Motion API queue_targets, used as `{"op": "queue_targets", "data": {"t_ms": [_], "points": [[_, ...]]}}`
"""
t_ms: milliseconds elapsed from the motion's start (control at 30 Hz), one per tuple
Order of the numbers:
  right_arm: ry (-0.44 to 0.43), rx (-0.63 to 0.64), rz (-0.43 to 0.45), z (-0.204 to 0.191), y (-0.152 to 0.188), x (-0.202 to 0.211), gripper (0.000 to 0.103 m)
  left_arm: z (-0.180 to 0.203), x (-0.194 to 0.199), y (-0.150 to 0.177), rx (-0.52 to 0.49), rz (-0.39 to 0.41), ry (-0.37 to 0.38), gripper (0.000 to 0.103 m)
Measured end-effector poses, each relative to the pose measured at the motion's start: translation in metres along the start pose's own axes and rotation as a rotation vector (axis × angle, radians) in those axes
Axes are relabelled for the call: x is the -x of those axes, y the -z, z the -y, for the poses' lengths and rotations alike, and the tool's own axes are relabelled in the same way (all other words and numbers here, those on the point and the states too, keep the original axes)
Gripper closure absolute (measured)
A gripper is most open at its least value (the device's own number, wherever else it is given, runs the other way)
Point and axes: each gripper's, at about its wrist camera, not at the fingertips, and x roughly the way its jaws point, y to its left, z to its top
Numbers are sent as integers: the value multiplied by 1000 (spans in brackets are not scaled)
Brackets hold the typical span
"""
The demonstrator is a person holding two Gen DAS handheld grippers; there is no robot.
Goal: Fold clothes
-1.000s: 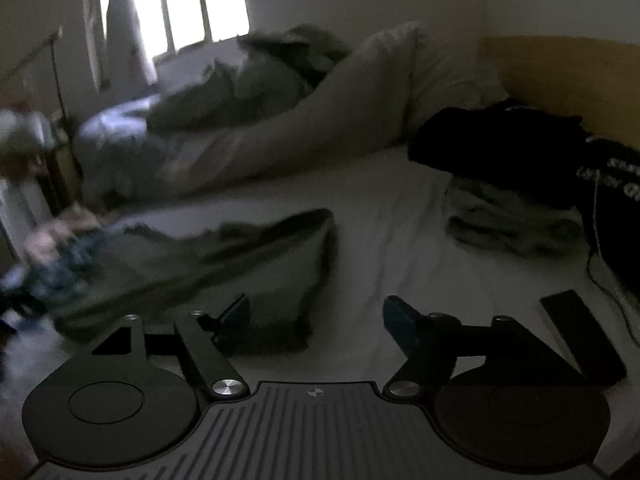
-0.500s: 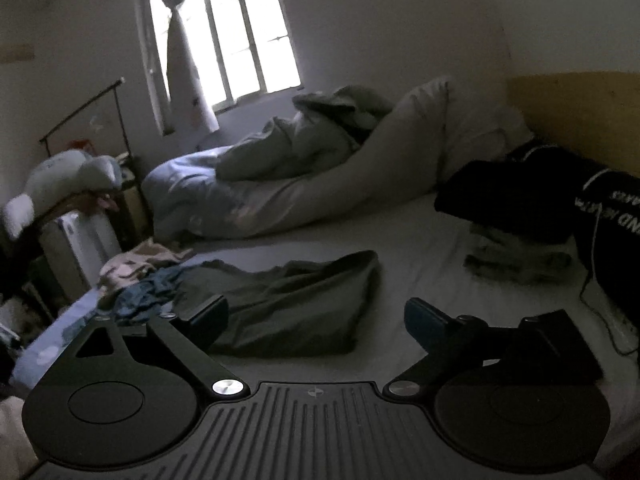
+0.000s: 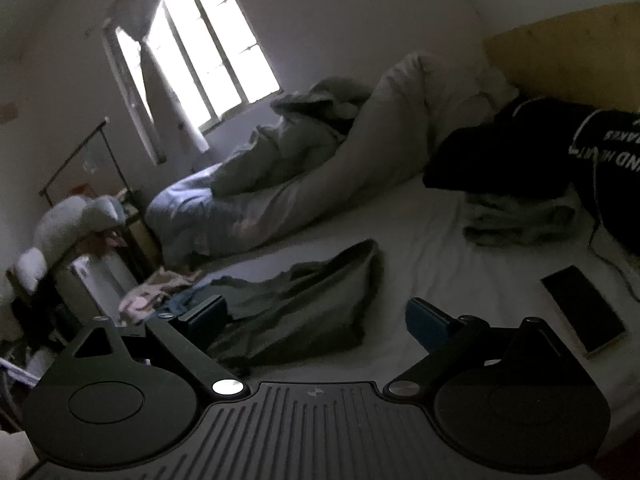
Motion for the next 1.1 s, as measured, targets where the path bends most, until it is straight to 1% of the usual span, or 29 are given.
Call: {"op": "queue_targets", "data": {"t_ms": [33, 167, 200, 267, 333, 400, 467, 533, 567, 600, 633, 733, 967, 1100], "points": [[-2, -17, 0, 3, 1, -5, 2, 1, -2, -3, 1, 4, 1, 0], [-5, -143, -30, 21, 11, -50, 2, -8, -3, -1, 21, 16, 30, 0], [7, -169, -43, 25, 16, -64, 2, -10, -2, -1, 22, 21, 38, 0], [15, -233, -75, 36, 26, -102, 2, -9, -4, 1, 4, 26, 35, 0], [16, -303, -122, 47, 35, -140, 2, -6, -7, 1, 9, 34, 35, 0], [0, -393, -149, 60, 46, -176, 2, -4, -11, -1, 17, 30, 38, 0], [-10, -490, -199, 73, 57, -212, 2, -3, -12, -4, 27, 17, 38, 0], [-14, -547, -236, 83, 67, -244, 2, -3, -14, -8, 38, 2, 44, 0], [-4, -553, -255, 85, 71, -258, 2, -4, -14, -8, 38, -4, 47, 0], [17, -554, -267, 86, 74, -269, 2, -3, -14, -9, 17, -16, 44, 0], [28, -544, -271, 86, 76, -277, 2, -1, -14, -10, -4, -28, 40, 0], [75, -489, -304, 84, 79, -299, 2, -2, -15, -10, -15, -41, 53, 0], [86, -316, -331, 65, 72, -338, 2, -10, -13, -10, 16, -39, 96, 0], [99, -270, -339, 55, 68, -355, 3, -10, -15, -10, 30, -39, 101, 0]]}}
